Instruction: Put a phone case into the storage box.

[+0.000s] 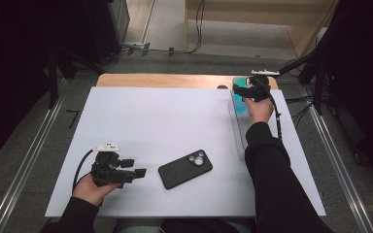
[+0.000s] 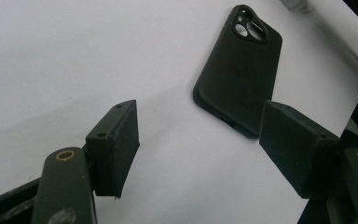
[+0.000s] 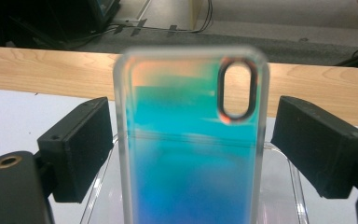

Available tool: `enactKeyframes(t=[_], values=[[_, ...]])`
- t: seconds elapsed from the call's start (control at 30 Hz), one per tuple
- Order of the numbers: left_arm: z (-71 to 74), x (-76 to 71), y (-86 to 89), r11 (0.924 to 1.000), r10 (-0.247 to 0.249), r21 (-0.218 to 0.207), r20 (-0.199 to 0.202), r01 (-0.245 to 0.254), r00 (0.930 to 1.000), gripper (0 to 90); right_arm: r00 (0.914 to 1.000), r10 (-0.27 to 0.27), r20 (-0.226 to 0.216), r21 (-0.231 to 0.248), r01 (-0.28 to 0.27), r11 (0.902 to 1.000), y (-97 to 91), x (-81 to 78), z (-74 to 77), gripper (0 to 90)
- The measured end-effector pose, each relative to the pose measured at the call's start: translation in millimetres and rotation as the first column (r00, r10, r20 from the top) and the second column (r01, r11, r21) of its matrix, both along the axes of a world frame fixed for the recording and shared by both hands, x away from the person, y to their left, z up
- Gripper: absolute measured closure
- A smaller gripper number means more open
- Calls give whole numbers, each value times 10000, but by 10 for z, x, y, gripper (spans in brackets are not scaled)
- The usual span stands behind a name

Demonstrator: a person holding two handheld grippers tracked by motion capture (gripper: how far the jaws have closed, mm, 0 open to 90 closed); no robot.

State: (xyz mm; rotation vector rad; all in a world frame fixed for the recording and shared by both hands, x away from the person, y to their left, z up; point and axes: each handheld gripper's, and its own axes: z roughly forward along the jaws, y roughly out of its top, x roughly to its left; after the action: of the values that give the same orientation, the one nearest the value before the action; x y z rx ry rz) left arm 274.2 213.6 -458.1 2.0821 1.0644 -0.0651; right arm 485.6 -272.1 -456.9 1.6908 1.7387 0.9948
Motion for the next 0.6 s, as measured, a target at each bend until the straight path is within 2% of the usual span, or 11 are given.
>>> enactKeyframes(t=[0.13, 0.33, 0.37, 0.5, 0.6], values=[[-3, 7, 1, 10000, 13, 6, -55, -13, 10000, 289, 9999, 85, -86, 153, -83, 9998, -11, -16, 27, 93], [0, 11, -2, 10000, 23, -2, -73, -23, 10000, 289, 9984, 341, -456, 382, -324, 9987, -22, -87, 133, 83], [0, 12, -2, 10000, 20, 3, -81, -20, 10000, 289, 9977, 457, -506, 548, -429, 9976, -22, -113, 166, 83], [5, 19, 5, 10000, 40, -28, -103, -40, 9999, 289, 9936, 800, -793, 725, -743, 9946, 6, -203, 271, 83], [12, 27, 5, 10000, 57, -35, -127, -57, 9999, 289, 9905, 1128, -786, 868, -1059, 9906, 40, -280, 349, 83]])
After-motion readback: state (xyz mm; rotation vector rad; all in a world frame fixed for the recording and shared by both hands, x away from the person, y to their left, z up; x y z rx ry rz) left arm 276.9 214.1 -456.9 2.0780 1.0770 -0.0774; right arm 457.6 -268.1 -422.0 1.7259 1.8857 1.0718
